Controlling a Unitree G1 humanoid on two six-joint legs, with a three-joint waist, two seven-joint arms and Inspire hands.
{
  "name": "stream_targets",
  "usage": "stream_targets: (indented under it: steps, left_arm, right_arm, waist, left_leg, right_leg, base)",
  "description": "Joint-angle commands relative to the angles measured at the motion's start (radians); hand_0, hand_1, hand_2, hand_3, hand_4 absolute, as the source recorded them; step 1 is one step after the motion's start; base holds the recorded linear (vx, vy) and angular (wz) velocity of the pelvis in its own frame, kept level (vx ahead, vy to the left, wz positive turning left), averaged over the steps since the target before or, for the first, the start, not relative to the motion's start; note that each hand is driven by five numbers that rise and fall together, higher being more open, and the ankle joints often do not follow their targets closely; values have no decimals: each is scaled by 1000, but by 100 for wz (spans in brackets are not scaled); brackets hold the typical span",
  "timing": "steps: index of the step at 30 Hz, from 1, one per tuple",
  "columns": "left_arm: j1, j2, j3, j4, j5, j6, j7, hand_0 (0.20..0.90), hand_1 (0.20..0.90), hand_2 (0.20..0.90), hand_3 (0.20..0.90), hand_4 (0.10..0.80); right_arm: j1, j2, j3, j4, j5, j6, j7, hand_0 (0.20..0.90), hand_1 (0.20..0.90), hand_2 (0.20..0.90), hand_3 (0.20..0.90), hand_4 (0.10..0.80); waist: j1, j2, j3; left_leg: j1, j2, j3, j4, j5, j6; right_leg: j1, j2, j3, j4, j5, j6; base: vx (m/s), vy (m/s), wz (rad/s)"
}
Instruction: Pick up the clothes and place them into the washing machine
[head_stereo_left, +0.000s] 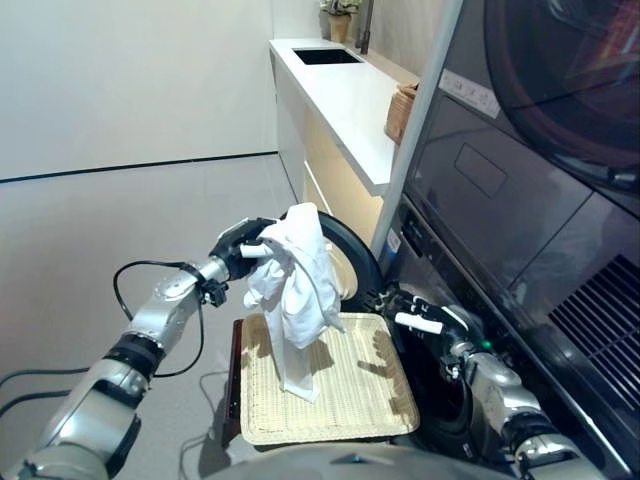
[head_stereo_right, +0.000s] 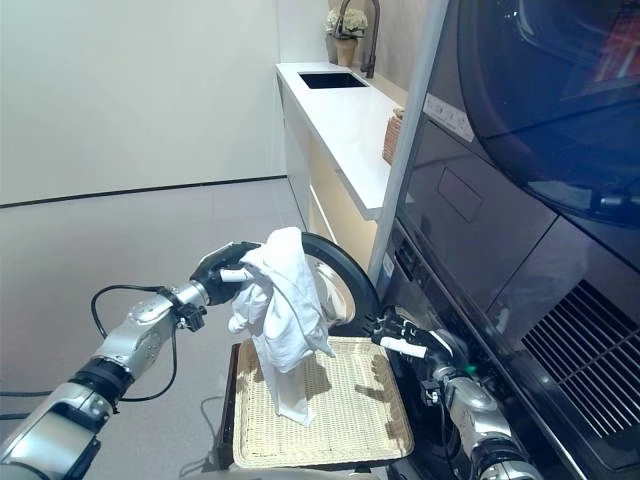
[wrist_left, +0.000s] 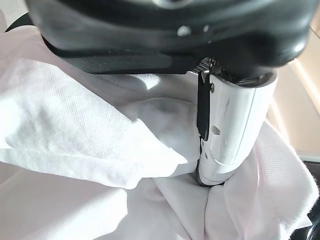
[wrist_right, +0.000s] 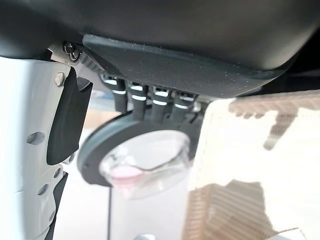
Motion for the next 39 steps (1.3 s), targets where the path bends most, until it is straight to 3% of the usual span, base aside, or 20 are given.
stream_targets:
  steps: [1,20,39]
  left_arm:
    - [-203,-14,89,31,-44,-129,-24,200,200,200,200,300]
    - [-230,-141,-42,-98,-119,-90,-65,200,200,200,200,300]
    - [-234,-166,-51,-93,-111,-89,-69,200,200,200,200,300]
  right_arm:
    - [-104,-49,-14,-52,50,-83,8,900,900,900,900,800]
    - [-265,134,174,6,127,-45,53,900,900,900,900,800]
    - [-291,196,286,11,88,-21,95,900,900,900,900,800]
  waist:
    - [16,-4,-59]
    - [41,3,-53]
    - [49,4,-53]
  left_leg:
    - [-43,48,-45,-2,26,-72]
    - [-52,46,-54,-3,32,-71]
    - [-54,45,-60,-3,33,-74]
  right_leg:
    - [33,-107,-6,42,-21,111]
    - [36,-108,-20,38,-20,107]
    - [43,-108,-28,38,-24,104]
  base:
    - [0,0,0]
    - [0,0,0]
    - [0,0,0]
